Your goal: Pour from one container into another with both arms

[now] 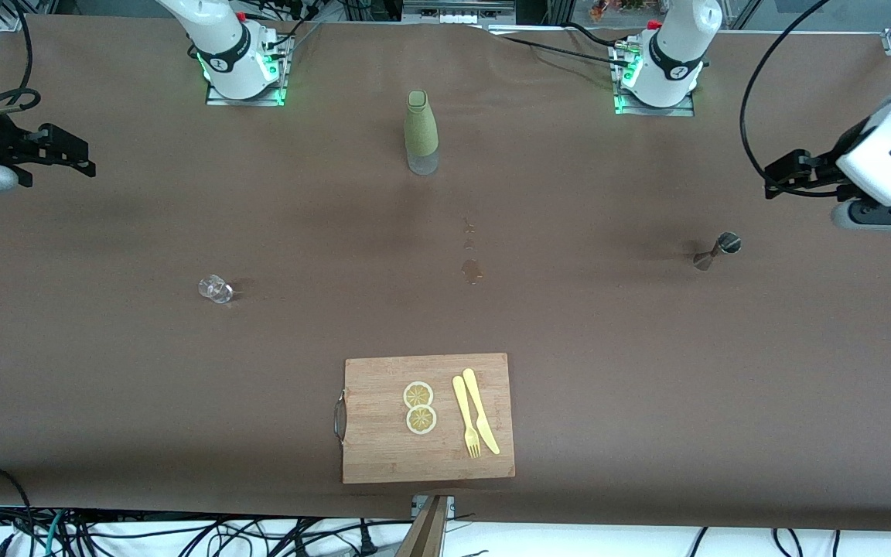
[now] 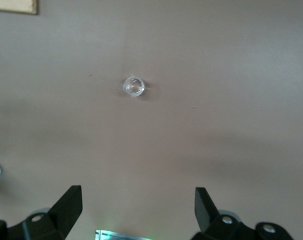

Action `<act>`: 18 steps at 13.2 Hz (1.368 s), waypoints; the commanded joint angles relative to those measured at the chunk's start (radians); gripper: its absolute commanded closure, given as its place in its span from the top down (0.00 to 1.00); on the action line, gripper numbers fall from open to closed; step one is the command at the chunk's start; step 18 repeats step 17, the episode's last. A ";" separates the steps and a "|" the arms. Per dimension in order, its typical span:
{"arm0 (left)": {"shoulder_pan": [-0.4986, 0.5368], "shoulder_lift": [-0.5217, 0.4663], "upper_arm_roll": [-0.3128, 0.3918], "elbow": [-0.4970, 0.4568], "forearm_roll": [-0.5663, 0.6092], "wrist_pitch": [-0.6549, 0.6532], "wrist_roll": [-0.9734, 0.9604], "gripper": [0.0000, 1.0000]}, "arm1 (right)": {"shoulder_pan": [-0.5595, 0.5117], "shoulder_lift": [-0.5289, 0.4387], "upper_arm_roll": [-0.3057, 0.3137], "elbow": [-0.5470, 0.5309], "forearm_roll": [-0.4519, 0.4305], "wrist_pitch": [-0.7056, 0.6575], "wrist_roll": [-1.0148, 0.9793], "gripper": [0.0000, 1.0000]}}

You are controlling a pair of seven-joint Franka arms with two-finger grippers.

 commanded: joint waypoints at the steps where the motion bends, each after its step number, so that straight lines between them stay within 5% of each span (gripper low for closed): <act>1: 0.005 -0.001 -0.008 0.017 -0.008 0.003 -0.015 1.00 | -0.002 -0.028 0.012 0.000 -0.018 -0.024 0.199 1.00; 6: 0.020 0.017 0.029 0.034 -0.096 0.005 -0.013 1.00 | -0.003 -0.005 0.033 0.054 -0.011 -0.055 0.225 1.00; 18: 0.039 0.051 0.027 0.083 -0.093 -0.003 -0.007 1.00 | 0.000 -0.002 0.033 0.066 -0.020 -0.065 0.232 1.00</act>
